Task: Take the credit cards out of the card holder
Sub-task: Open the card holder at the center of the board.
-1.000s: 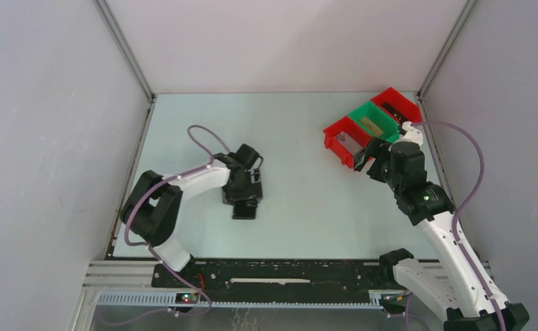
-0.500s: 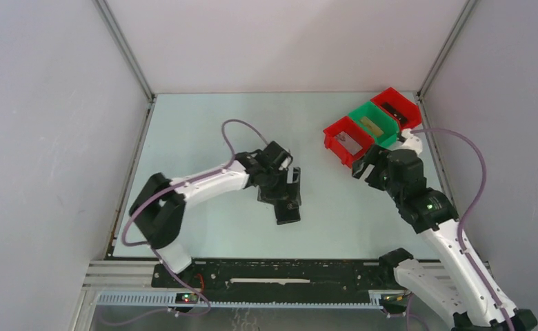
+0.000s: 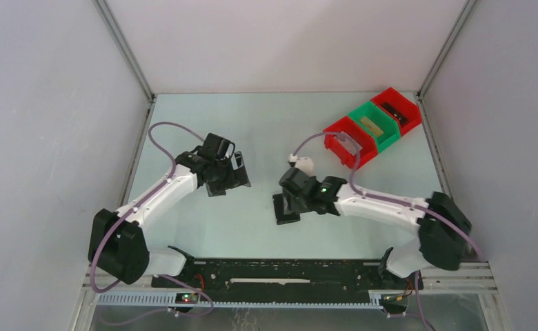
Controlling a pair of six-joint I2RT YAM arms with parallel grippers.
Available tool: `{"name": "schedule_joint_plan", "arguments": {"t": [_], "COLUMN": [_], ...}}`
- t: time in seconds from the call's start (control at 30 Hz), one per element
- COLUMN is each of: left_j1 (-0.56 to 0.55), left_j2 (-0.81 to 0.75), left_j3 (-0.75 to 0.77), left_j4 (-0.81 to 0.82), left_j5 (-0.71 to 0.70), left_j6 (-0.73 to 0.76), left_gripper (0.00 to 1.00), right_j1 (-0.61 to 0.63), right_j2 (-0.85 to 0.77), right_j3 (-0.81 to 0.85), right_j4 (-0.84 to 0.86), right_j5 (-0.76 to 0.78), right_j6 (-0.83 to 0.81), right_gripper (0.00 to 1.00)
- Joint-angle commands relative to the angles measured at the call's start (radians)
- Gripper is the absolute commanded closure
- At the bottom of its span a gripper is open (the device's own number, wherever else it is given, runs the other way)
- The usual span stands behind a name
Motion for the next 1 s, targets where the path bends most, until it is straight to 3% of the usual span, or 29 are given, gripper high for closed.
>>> {"name": "schedule_joint_plan", "arguments": {"t": [0.0,0.57,0.83,0.9,0.97], "left_j1": [0.026,0.026,0.026,0.026,0.024], "left_j2": [-0.025,0.027,0.039,0.042,0.045], "left_j3": [-0.039,-0.073,-0.088,-0.082,-0.076], "left_j4": [-0.024,0.055,0.075,0.076,0.077], "left_j5": [-0.042,0.011,0.036,0.039,0.041], "left_j6": [0.006,-0.031,-0.033,-0.030,-0.025], "left_gripper": [0.07,0.07,0.07,0.07,0.07], "right_j1": [0.056,0.067,0.067,0.068,0.073], "right_j2": [0.142,0.407,0.413,0.402,0.383], "right_j3": [0.122,0.189,0.179,0.179,0.179], "right_j4": [0.033,0.009,0.035,0.033,0.030], "right_j5": [0.068,0.182,0.229,0.230,0.241], "right_j6": [-0.036,-0.017,-0.019,-0.027,-0.043], "right_gripper": [0.36,0.54,0.72,0.72,0.63]}}
